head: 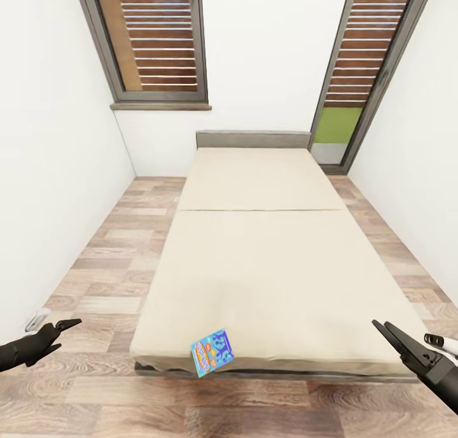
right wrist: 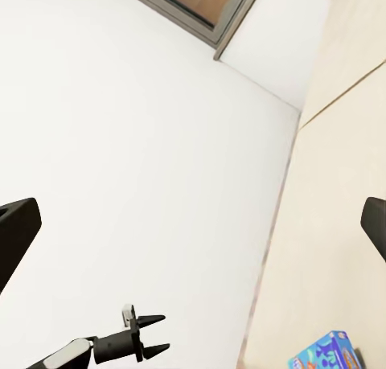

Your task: Put all the toys in the child's room - the three board games (two on the bed and one on the table), the two jigsaw puzzles on the table, and the tennis ball on the table - inside the toy box on the table in the child's room.

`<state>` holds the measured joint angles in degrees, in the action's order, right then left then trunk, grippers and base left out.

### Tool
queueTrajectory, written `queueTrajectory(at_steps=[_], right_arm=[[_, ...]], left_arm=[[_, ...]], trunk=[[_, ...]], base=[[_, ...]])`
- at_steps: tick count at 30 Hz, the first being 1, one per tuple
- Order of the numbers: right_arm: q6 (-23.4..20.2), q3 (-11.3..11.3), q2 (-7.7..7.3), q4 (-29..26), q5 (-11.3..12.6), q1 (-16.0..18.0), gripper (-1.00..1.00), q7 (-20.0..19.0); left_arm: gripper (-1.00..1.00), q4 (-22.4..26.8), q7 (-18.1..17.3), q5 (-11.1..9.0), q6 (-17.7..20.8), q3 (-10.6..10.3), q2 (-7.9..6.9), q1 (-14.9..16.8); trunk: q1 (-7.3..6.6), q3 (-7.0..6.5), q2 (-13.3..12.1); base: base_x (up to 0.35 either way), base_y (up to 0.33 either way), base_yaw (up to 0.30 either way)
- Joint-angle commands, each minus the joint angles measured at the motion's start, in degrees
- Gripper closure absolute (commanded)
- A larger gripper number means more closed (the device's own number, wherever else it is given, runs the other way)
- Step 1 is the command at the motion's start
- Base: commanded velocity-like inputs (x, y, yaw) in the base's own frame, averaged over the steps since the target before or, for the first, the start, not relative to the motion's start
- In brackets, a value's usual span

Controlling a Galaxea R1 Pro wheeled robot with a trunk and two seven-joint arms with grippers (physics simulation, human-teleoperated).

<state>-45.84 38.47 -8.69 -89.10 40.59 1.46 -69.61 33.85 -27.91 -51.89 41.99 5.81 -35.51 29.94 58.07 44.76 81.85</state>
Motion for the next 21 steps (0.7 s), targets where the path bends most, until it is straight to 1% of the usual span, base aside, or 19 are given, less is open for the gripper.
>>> queueTrajectory(at_steps=[1, 21], right_arm=[[-0.38, 0.02, -0.01, 0.0, 0.19, 0.03, -1.0, -0.06], [-0.57, 0.16, -0.01, -0.06, 0.27, 0.03, -1.0, -0.3]], left_arm=[[-1.0, -0.01, -0.12, -0.05, 0.41, 0.16, 0.01, 0.03], [-1.0, -0.01, -0.45, -0.39, 0.91, 0.47, -0.07, 0.03]], trunk=[[0.0, -0.06, 0.02], [0.0, -1.97, 0.02]], base=[[0.0, 0.0, 0.0], [0.0, 0.0, 0.0]])
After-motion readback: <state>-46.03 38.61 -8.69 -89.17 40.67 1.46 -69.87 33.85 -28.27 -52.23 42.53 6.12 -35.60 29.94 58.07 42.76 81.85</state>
